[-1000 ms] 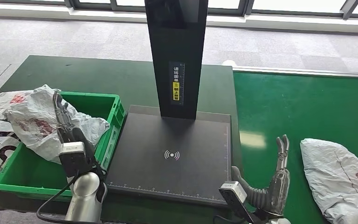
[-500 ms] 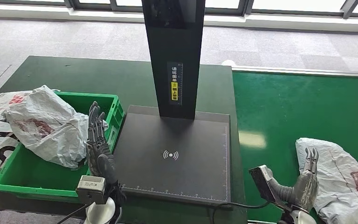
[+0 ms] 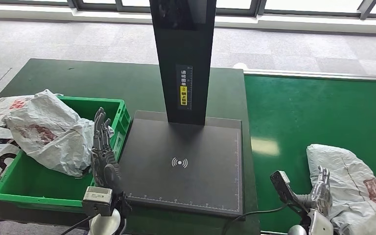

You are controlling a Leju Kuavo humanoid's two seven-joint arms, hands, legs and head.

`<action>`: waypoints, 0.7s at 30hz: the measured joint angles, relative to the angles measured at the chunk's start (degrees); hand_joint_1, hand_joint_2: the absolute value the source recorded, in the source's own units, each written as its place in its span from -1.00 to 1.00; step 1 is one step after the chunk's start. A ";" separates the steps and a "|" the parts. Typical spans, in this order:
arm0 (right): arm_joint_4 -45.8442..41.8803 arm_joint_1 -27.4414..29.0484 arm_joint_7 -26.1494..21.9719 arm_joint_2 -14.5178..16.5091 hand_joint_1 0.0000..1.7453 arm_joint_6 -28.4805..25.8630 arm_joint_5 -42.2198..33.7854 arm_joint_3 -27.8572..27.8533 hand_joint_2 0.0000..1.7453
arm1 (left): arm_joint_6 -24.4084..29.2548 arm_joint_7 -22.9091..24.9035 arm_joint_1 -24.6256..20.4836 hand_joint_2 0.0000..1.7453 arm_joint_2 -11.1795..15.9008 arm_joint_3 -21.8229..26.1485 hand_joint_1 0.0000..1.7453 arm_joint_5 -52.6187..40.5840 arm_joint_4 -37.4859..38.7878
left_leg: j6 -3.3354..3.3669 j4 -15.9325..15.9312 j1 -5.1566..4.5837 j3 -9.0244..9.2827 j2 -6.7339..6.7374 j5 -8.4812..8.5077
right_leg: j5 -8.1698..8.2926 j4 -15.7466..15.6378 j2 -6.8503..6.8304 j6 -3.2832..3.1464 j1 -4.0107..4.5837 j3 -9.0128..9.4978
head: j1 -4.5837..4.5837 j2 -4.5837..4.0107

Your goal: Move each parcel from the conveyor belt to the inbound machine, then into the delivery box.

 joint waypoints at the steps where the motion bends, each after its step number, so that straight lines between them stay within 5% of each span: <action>1: 0.51 -0.17 0.42 -0.17 -1.00 0.44 0.04 -0.13 1.00 | 0.00 0.00 -0.02 -1.00 0.03 0.00 -1.00 0.00 0.02 | 0.00 0.00 0.01 0.00 0.00 0.00 | 0.00 0.00 0.00 0.00 0.00 -0.02 | 0.00 0.00; 7: 6.44 -1.03 7.68 -1.96 -1.00 3.88 3.25 -3.25 1.00 | -0.13 0.02 -0.47 -1.00 0.14 0.00 -1.00 -0.01 0.65 | -0.01 -0.01 0.02 -0.02 -0.04 -0.01 | -0.02 0.00 -0.04 0.00 0.01 -0.02 | 0.01 0.00; 21: 8.94 -3.07 9.00 -2.54 -1.00 3.77 2.40 -7.18 1.00 | 0.13 0.00 -0.38 -1.00 0.19 0.00 -1.00 0.34 1.05 | 0.01 0.00 0.00 -0.02 -0.05 0.00 | -0.01 -0.01 -0.04 0.01 -0.01 0.00 | 0.02 0.00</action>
